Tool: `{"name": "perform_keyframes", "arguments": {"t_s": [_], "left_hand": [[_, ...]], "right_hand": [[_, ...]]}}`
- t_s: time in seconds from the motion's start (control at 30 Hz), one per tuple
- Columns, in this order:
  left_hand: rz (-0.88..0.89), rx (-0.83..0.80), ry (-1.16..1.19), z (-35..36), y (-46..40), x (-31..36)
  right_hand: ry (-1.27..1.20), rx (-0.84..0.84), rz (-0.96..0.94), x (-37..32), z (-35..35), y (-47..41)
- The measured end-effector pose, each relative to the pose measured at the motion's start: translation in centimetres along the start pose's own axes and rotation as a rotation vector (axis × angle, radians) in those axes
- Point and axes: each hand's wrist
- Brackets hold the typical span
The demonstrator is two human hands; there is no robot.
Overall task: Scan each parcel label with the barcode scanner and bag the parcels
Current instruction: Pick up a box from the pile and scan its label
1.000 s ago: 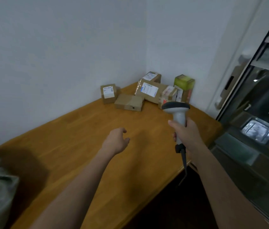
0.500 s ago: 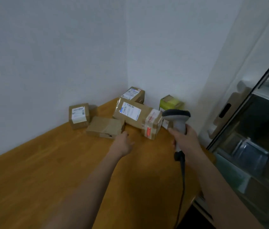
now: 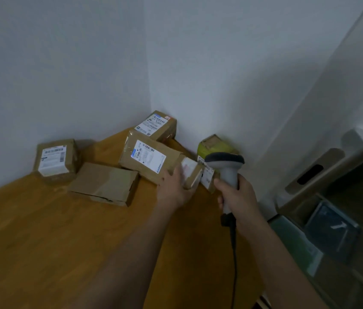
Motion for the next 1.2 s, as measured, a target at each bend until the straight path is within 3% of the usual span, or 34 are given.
{"name": "perform_keyframes", "arguments": {"t_s": [0.1,0.3,0.53,0.63,0.73,0.87,1.1,1.2], "left_hand": [[-0.056,0.053,0.097,0.3,1.0,-0.7],[-0.236,0.062,0.733,-3.1,5.9,-3.1],[-0.369,0.155,1.004,-8.6,12.5,-6.4],[-0.349,0.193,1.077,-10.7,15.0,-7.7],[-0.331,0.290,1.105,-12.6,18.4,-8.9],[-0.304,0.323,1.108,-14.8,22.3,-10.1],[-0.416,0.191,1.127,-17.1,32.6,-14.7],[-0.438,0.316,1.134,-17.9,36.1,-17.8]], "right_hand": [[0.016,-0.058,-0.006,0.1,-1.1,-1.3],[0.034,-0.198,0.004,-0.4,-2.1,-3.0],[0.079,-0.568,0.001,-1.5,1.7,-0.4],[-0.024,-0.772,0.086,-1.2,4.0,1.6],[-0.051,-0.860,0.139,-0.9,6.6,3.8],[-0.071,-0.900,0.156,-0.1,9.4,6.7],[-0.171,-0.826,0.186,0.9,15.9,15.7],[0.015,-0.810,0.056,0.6,18.6,19.4]]}}
Point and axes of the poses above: each hand's wrist, its own y-axis away from the middle knuckle, its own z-axis out of the palm, x = y × z, and after that the axes turned 1 degree about x, right-handed
